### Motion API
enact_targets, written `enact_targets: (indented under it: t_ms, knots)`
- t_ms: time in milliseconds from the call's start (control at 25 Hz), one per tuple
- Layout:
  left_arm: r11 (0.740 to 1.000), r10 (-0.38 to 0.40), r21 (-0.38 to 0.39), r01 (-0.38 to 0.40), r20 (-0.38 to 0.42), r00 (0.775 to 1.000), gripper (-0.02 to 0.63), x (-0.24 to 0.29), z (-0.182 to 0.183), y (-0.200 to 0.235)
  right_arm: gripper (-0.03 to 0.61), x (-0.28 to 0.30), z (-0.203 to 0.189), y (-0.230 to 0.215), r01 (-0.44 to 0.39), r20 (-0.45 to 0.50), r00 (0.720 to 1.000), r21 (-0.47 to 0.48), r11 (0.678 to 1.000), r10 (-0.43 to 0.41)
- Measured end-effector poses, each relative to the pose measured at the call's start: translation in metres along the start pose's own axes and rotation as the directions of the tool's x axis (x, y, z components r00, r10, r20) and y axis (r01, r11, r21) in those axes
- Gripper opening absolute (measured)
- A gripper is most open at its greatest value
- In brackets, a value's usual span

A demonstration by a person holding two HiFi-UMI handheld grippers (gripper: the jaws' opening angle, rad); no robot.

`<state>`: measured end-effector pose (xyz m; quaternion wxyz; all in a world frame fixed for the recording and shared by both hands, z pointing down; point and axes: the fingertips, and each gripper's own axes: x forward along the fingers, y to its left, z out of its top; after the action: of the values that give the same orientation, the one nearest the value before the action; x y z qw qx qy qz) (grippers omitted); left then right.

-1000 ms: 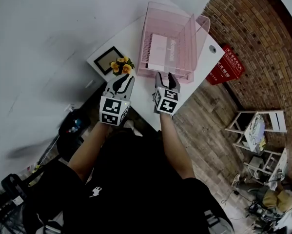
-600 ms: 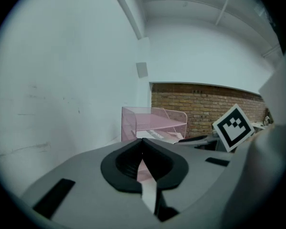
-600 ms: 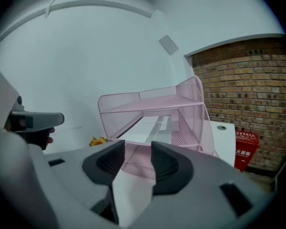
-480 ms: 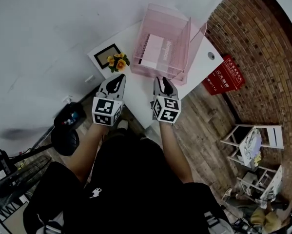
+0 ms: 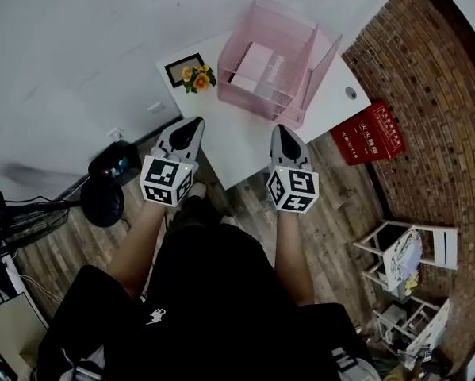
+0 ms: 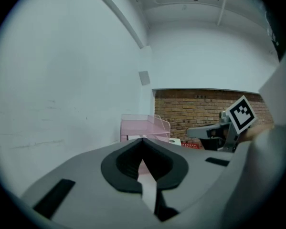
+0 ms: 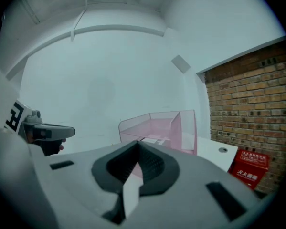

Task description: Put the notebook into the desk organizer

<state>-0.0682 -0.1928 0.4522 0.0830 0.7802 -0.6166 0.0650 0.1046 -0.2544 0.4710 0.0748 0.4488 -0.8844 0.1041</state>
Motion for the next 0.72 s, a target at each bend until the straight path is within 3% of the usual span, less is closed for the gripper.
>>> enact_targets:
  t_ms: [280, 720]
  knots:
    - [0.997, 0.069, 0.035, -0.072, 0.088, 0.994, 0.003, -0.044, 0.023, -0.026, 0.003, -0.058, 0.025, 0.011, -0.071, 0.06, 0.996, -0.03, 0.997, 0.073]
    - [0.995, 0.077, 0.049, -0.087, 0.174, 0.982, 0.003, -0.08, 0.063, -0.067, 0.003, -0.115, 0.07, 0.022, -0.123, 0.145, 0.981, -0.056, 0.991, 0.13]
